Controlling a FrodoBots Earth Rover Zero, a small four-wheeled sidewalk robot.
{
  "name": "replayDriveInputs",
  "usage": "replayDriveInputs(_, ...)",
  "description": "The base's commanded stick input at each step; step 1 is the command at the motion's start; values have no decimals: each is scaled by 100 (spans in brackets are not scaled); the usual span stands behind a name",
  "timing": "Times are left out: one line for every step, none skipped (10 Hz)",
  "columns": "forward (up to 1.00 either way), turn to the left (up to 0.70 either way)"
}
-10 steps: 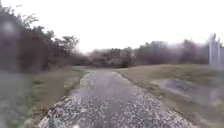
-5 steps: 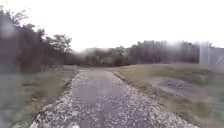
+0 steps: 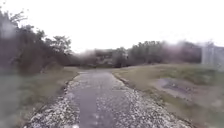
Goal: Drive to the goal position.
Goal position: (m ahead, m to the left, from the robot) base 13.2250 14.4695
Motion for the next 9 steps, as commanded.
replayDriveInputs(100,0)
replayDriveInputs(100,0)
replayDriveInputs(100,0)
replayDriveInputs(100,0)
replayDriveInputs(100,0)
replayDriveInputs(100,0)
replayDriveInputs(100,1)
replayDriveInputs(100,33)
replayDriveInputs(100,20)
